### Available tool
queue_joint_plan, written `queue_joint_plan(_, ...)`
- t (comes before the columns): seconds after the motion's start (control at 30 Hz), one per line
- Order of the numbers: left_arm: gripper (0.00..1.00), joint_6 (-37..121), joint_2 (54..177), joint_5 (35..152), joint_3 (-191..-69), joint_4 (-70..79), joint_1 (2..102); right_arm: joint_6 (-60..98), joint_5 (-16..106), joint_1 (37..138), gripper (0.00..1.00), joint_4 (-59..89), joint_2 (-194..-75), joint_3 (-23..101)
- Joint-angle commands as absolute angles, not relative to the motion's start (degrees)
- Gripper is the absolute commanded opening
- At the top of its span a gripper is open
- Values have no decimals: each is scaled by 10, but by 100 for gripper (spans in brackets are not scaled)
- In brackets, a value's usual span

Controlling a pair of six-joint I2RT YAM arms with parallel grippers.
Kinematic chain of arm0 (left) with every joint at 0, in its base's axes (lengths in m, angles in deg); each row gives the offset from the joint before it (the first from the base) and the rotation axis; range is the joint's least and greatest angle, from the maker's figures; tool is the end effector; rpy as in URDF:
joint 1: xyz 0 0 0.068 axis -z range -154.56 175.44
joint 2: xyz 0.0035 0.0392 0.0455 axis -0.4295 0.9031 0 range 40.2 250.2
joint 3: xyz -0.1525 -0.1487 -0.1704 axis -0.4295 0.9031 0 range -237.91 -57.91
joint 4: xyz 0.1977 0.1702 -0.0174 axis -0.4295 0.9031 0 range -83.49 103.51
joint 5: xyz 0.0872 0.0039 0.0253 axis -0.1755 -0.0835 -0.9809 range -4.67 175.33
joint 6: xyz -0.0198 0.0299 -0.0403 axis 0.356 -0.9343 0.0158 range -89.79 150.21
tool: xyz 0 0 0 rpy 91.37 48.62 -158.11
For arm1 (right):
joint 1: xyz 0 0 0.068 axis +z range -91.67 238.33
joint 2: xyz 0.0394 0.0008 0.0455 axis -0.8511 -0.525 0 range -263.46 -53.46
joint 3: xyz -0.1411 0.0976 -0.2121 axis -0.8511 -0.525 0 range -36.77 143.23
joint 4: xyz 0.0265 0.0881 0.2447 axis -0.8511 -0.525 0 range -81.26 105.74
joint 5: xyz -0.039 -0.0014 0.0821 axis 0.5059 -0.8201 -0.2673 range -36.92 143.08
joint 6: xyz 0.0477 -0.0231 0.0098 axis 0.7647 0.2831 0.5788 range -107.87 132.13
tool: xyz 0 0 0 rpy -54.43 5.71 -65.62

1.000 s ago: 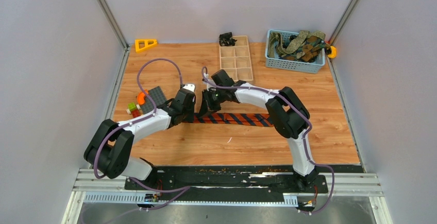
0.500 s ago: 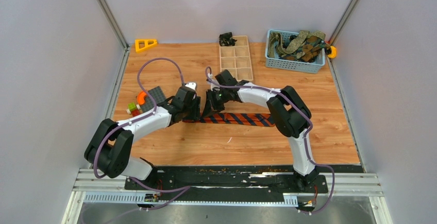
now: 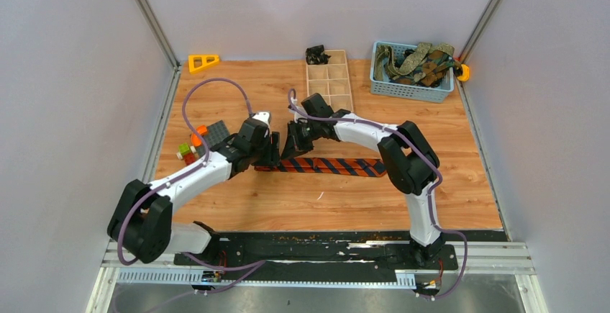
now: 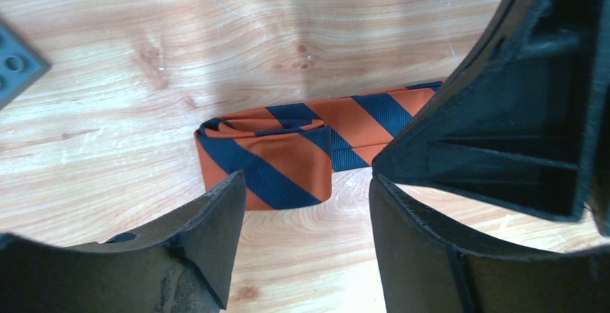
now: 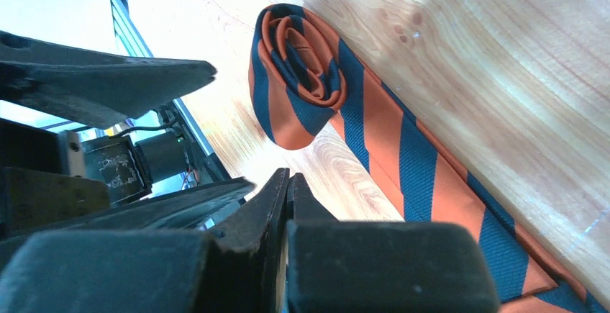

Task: Roll the ties
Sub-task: Roll the tie at the center of the board.

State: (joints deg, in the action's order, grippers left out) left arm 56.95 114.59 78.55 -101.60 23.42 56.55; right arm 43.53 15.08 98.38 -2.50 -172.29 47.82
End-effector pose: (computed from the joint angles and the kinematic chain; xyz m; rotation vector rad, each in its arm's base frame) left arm 0.2281 -0.1328 0.2134 0.0365 2.4200 -0.3283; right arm 0.3271 0.3036 0.1758 -0.5183 2.6673 1.2898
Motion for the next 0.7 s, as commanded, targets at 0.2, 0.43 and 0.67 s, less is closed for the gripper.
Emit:
queue_joint_plan(0.2, 78, 543, 1024, 756, -1003, 279, 501, 437, 147, 1009, 0, -27, -1703, 528)
queue_joint_plan(0.43, 78, 552, 988, 792, -951, 263, 435, 437, 147, 1032, 0, -40, -1732, 570)
queue_joint_plan(0.67, 78, 561, 983, 837, -911, 220, 403, 432, 151, 1036, 0, -50, -1759, 592)
